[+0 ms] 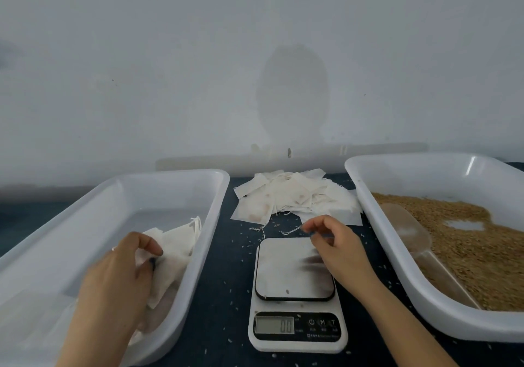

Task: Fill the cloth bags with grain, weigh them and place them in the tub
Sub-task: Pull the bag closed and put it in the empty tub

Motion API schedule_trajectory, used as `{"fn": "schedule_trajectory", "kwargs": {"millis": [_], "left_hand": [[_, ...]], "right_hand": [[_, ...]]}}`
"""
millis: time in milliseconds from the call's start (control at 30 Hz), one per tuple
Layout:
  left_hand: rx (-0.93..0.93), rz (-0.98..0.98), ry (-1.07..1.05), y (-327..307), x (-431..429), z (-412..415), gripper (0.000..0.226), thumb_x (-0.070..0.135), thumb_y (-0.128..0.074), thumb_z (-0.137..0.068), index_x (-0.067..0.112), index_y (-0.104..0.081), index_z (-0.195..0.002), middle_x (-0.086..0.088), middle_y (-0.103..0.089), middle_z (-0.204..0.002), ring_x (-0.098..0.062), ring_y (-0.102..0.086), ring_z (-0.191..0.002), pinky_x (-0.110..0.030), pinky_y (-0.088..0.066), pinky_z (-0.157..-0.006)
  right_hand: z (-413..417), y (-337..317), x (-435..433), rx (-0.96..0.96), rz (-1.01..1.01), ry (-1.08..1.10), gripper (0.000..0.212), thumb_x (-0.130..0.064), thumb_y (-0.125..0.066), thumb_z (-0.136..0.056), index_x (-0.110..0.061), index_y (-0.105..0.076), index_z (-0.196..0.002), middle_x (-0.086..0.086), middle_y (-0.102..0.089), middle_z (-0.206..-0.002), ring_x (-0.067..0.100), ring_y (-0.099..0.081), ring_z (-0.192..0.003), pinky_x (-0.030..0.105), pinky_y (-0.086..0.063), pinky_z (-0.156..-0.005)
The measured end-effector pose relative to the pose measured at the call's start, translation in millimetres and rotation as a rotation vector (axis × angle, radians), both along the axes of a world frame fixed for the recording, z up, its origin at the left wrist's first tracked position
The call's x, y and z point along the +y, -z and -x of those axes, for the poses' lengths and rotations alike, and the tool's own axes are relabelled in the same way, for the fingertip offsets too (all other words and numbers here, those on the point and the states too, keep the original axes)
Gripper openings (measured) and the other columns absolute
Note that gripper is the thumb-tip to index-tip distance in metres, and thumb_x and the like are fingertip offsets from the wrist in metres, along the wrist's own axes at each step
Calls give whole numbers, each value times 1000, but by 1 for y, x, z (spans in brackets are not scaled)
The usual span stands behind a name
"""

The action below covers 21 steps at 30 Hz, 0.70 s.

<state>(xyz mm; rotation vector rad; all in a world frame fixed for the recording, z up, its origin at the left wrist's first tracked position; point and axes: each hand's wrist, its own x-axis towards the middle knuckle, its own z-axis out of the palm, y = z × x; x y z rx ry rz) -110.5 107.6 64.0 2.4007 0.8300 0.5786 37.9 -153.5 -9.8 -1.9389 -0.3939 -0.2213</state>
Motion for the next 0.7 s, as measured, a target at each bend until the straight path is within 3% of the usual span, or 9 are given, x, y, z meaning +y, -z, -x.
{"fn": "schedule_trajectory", "kwargs": {"millis": [133,267,400,533,700], "left_hand": [[46,-77,-14,-3,-2,4,23,4,-59,-88,26,-60,-82,-8,-64,-84,-31,-53,-74,-39,-42,-68],[80,-67,87,-6,-10,13,20,15,-70,-85,31,-59,-80,0,-66,-69,-21,-58,-69,-35,-40,-61],[92,-140,52,-7,-14,11,20,17,-69,-86,31,-54,-84,6,-59,-79,-19,-53,-70,-35,-36,-59],[130,-190,54,-4,-15,4,21,18,-67,-88,28,-51,-96,3,-54,-88,-22,-51,-72,-36,-36,-62],[74,-179,68,-1,-19,5,47,23,-70,-86,32,-48,-127,-8,-50,-110,-33,-56,-89,-39,-39,-72]], "right_hand": [[0,-1,-1,-16,12,1,36,0,-58,-91,-36,-64,-84,-19,-69,-90,-10,-59,-89,5,-42,-73],[2,-2,0,-34,42,3,39,0,-58,-90,-38,-63,-83,-19,-69,-90,-11,-59,-89,3,-41,-73],[3,-2,1,-45,60,10,39,-2,-59,-90,-40,-62,-83,-21,-68,-91,-7,-60,-92,8,-42,-76],[2,-2,-1,-39,75,27,39,-1,-58,-90,-40,-62,-82,-20,-68,-91,-5,-61,-93,16,-47,-79],[2,-1,-2,-16,90,37,37,-3,-58,-91,-39,-61,-83,-18,-68,-93,0,-61,-96,19,-49,-78]]}}
